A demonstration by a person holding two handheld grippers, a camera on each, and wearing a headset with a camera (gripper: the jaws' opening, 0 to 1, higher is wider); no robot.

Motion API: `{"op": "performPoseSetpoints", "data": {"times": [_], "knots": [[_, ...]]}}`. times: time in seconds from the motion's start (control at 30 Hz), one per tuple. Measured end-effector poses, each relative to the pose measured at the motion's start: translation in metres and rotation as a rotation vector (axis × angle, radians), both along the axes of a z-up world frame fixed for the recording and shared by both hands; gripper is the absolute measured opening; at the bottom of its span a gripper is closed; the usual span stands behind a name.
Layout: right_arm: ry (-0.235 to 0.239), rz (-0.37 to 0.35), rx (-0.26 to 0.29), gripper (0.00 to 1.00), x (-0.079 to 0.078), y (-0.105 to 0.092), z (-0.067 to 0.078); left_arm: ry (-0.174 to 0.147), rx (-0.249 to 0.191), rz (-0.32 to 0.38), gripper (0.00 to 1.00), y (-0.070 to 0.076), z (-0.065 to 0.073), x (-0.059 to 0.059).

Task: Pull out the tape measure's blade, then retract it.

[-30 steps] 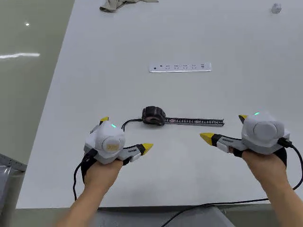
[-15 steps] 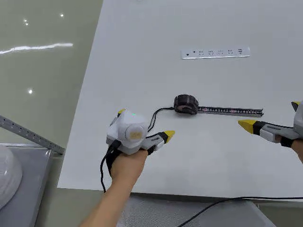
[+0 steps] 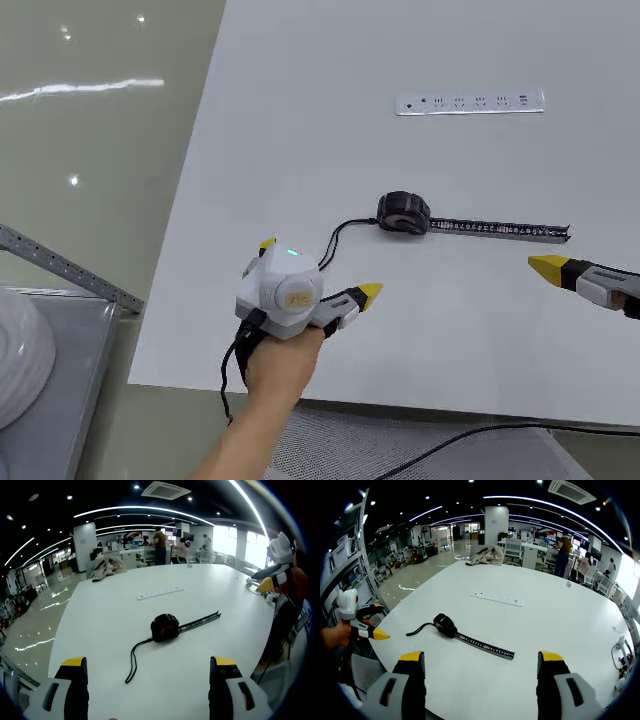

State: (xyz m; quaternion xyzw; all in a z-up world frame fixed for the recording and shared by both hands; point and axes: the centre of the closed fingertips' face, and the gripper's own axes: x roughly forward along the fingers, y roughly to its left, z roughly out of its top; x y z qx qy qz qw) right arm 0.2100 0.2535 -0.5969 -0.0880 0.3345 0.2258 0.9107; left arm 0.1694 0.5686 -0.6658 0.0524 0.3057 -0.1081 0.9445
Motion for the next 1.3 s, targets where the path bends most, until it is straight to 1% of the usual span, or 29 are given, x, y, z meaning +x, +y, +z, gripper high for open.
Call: {"op": "performPoseSetpoints", "data": {"times": [0.03,0.07,0.1,0.13,0.17,0.2,0.27,0.3,0.37,0.43,0.47,0.57,0.63,0.67,0.7,0.8,0.83,0.87,0.9,0.97,1.0,1.03,1.07,1.1,1.2,1.3], "knots": [[0.000,-0.001,-0.006,0.95,-0.003,-0.003,0.003,0.005,0.000,0.003,0.99,0.001,-0.002,0.000],[0.001,-0.007,-0.031,0.95,-0.007,-0.011,0.008,0.007,0.000,0.005,0.99,0.002,-0.003,-0.001],[-0.004,-0.002,-0.041,0.94,-0.010,-0.015,0.013,0.004,0.003,0.004,0.99,0.002,-0.004,-0.001],[-0.010,0.003,-0.051,0.93,-0.015,-0.021,0.022,0.004,0.007,0.006,0.99,0.003,-0.005,-0.001],[-0.014,0.002,-0.055,0.93,-0.018,-0.025,0.028,0.006,0.008,0.008,0.99,0.004,-0.006,-0.001],[-0.032,0.007,-0.070,0.93,-0.021,-0.034,0.038,0.011,0.009,0.011,0.99,0.005,-0.008,-0.001],[-0.044,0.004,-0.092,0.92,-0.025,-0.048,0.049,0.012,0.011,0.012,0.99,0.005,-0.010,-0.001],[-0.050,-0.003,-0.101,0.92,-0.028,-0.058,0.057,0.013,0.010,0.011,0.99,0.004,-0.011,-0.001],[-0.059,-0.013,-0.101,0.92,-0.031,-0.072,0.070,0.016,0.010,0.010,0.98,0.003,-0.012,0.000],[-0.064,-0.018,-0.108,0.92,-0.034,-0.081,0.077,0.019,0.007,0.008,0.98,0.001,-0.012,0.001],[-0.077,-0.018,-0.128,0.91,-0.035,-0.088,0.082,0.015,0.006,0.006,0.98,0.000,-0.011,0.002],[-0.080,-0.021,-0.163,0.91,-0.037,-0.105,0.087,0.008,0.010,-0.003,0.97,-0.001,-0.008,0.003],[-0.075,-0.023,-0.187,0.90,-0.037,-0.116,0.088,0.007,0.009,-0.004,0.97,-0.001,-0.007,0.004],[-0.065,-0.026,-0.211,0.90,-0.038,-0.127,0.087,0.008,0.009,-0.003,0.97,0.000,-0.007,0.004],[-0.060,-0.034,-0.224,0.90,-0.038,-0.135,0.086,0.008,0.010,-0.003,0.97,0.001,-0.007,0.005],[-0.044,-0.060,-0.262,0.90,-0.039,-0.171,0.083,0.003,0.014,-0.005,0.96,0.004,-0.007,0.007],[-0.041,-0.066,-0.273,0.90,-0.039,-0.180,0.082,0.002,0.015,-0.004,0.96,0.005,-0.007,0.007],[-0.038,-0.073,-0.280,0.89,-0.039,-0.189,0.083,0.003,0.015,-0.003,0.96,0.006,-0.007,0.008],[-0.037,-0.084,-0.287,0.89,-0.038,-0.202,0.084,0.004,0.014,-0.001,0.96,0.007,-0.007,0.009],[-0.029,-0.097,-0.299,0.89,-0.037,-0.220,0.085,0.005,0.016,-0.002,0.96,0.007,-0.006,0.009],[-0.031,-0.105,-0.318,0.89,-0.036,-0.231,0.087,0.000,0.018,-0.001,0.96,0.008,-0.004,0.011],[-0.030,-0.111,-0.329,0.89,-0.034,-0.238,0.089,-0.003,0.020,-0.002,0.96,0.008,-0.003,0.011],[-0.039,-0.114,-0.328,0.89,-0.032,-0.244,0.092,-0.003,0.021,-0.001,0.95,0.009,-0.002,0.012],[-0.036,-0.117,-0.325,0.89,-0.030,-0.247,0.092,-0.004,0.021,0.000,0.95,0.009,-0.002,0.013],[-0.044,-0.113,-0.319,0.89,-0.018,-0.254,0.089,0.000,0.027,0.001,0.95,0.011,-0.002,0.014],[-0.047,-0.098,-0.294,0.89,-0.007,-0.248,0.084,0.001,0.031,-0.003,0.95,0.012,-0.001,0.015]]}}
